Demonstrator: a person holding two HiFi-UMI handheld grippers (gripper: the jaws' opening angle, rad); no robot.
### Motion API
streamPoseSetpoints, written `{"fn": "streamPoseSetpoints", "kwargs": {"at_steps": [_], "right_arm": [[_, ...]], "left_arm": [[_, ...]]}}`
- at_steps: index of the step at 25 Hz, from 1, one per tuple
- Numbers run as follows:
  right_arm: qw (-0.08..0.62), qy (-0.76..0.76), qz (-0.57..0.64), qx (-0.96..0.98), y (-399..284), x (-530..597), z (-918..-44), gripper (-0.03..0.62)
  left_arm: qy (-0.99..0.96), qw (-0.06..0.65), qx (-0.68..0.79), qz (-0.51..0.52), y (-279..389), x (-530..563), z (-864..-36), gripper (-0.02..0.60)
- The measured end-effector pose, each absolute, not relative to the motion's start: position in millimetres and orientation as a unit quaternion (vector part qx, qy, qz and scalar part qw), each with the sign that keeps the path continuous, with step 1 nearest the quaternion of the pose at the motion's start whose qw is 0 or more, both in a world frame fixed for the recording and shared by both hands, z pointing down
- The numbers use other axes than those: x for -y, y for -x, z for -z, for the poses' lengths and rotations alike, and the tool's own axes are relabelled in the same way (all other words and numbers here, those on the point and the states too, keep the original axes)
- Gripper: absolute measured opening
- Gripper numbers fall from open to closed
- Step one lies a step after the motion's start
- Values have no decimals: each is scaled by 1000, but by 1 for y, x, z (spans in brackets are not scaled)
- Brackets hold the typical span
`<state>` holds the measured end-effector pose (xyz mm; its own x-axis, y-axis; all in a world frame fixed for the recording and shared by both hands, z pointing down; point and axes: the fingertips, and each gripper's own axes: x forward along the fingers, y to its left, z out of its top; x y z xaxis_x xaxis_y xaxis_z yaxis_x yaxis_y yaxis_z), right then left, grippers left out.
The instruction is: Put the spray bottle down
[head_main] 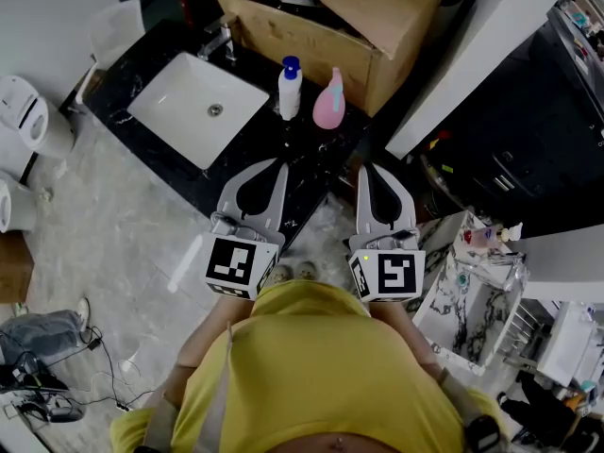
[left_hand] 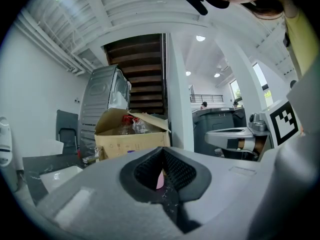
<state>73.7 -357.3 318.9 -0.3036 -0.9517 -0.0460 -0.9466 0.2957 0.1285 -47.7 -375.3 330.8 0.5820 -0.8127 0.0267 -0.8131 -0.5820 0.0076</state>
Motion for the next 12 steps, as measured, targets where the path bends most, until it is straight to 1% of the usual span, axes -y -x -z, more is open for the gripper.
{"fn": "streamPoseSetpoints", "kwargs": {"at_steps": [12], "right_arm": [[20, -578, 61, 813, -83, 349, -325, 0]], "left_arm": [[-887, 9, 461, -11, 37, 363, -333, 0]]}}
